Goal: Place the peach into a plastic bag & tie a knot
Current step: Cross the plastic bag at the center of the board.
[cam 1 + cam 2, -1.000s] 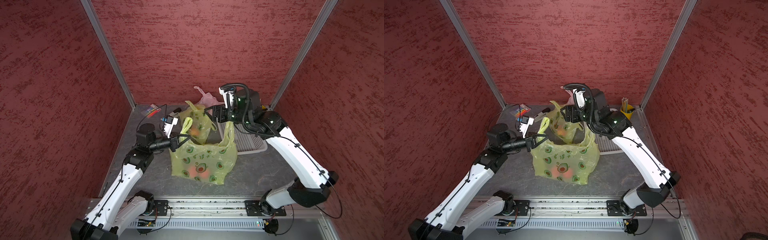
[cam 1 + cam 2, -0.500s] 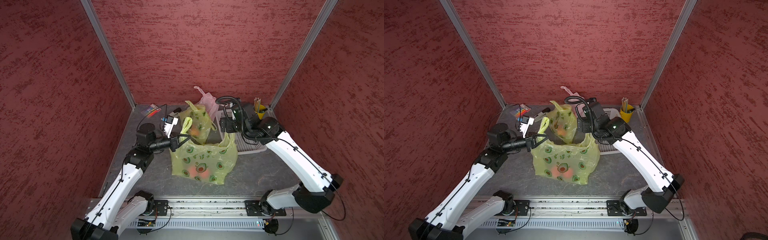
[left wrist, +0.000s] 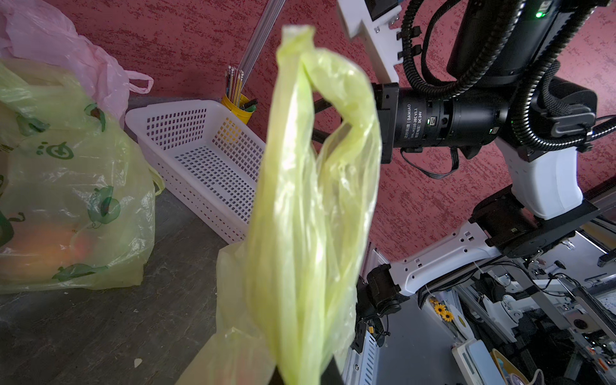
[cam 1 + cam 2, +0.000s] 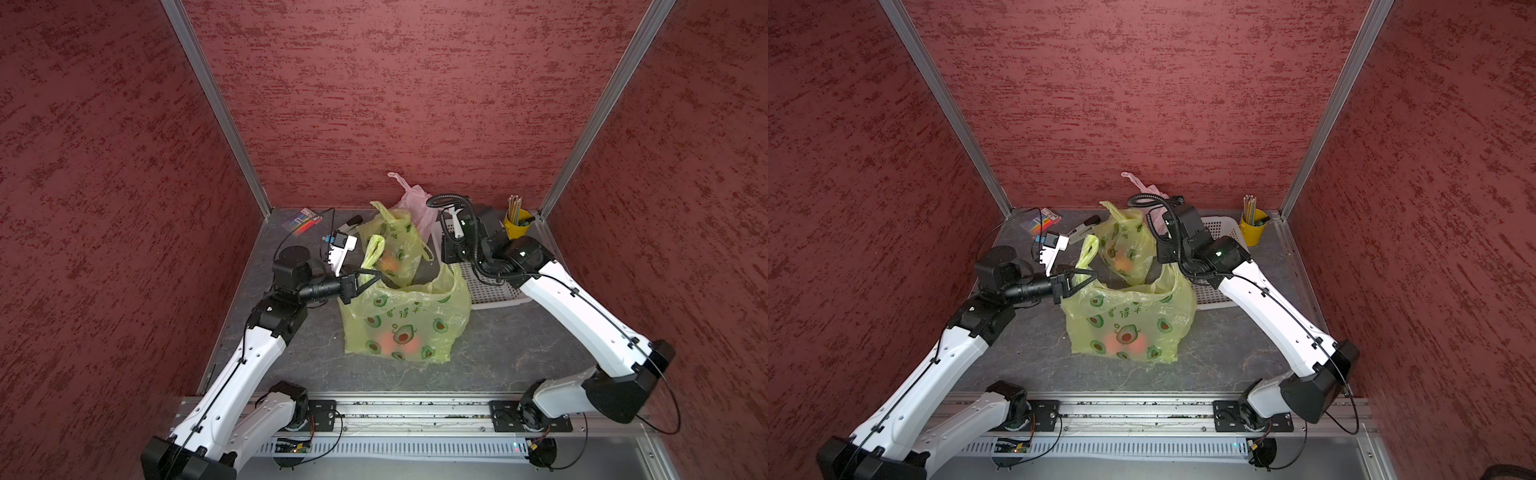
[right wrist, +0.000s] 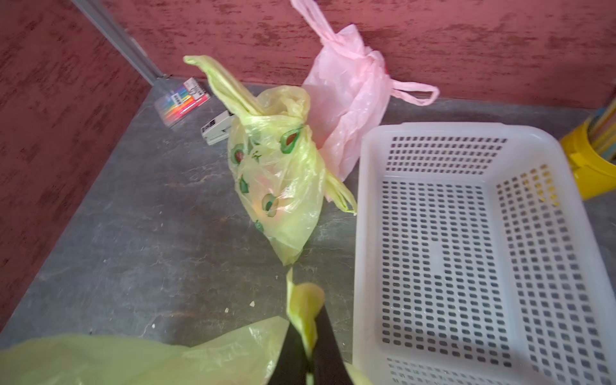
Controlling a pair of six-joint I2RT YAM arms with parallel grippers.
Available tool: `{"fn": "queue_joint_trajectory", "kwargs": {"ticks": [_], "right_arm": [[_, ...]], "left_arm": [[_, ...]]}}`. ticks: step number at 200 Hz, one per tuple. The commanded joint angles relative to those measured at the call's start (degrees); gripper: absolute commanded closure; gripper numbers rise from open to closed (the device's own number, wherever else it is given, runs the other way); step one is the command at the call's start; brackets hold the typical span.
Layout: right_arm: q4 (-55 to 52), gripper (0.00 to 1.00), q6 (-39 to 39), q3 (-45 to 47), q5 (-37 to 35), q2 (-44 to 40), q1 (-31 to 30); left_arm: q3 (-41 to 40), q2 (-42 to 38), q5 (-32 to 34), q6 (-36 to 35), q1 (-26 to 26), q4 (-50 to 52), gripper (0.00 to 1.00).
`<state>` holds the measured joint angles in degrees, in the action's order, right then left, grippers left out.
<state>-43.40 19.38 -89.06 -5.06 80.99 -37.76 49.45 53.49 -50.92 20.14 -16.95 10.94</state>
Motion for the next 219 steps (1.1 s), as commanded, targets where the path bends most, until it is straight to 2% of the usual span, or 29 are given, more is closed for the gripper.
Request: {"fn": "queue_joint_trajectory", "kwargs": {"ticks": [1, 21, 34, 65, 144, 188, 219], "right_arm": [[14.9, 1.0, -0.9, 2.4, 16.9, -4.7, 0.2], [26.3, 1.0, 1.2, 7.3, 30.4, -7.7, 0.1], [31.4, 1.0, 3.1, 9.2, 36.1, -8.3, 0.0], [32.3, 1.0, 4.8, 8.0, 41.7, -5.5, -0.8], [26.4, 1.0, 3.3, 3.2, 40.6, -0.4, -2.8], [18.2, 1.0, 1.8, -0.8, 38.1, 4.6, -2.9], [13.8, 1.0, 0.3, -2.9, 37.8, 6.2, -2.9]], "left_arm": [[2.0, 1.4, 0.5, -0.3, -0.2, 1.3, 1.0], [2.6, 3.2, 1.4, -0.5, -0.8, 1.5, 1.0], [3.4, 4.5, 1.9, -0.9, -1.4, 2.0, 1.0], [5.9, 6.9, 2.8, -2.5, -2.6, 3.8, 1.0], [12.8, 13.7, 5.1, -7.8, -6.8, 10.7, 1.0], [16.7, 16.0, 7.6, -11.9, -8.5, 15.3, 1.0], [21.0, 18.7, 9.7, -16.5, -10.2, 21.2, 0.92]]}}
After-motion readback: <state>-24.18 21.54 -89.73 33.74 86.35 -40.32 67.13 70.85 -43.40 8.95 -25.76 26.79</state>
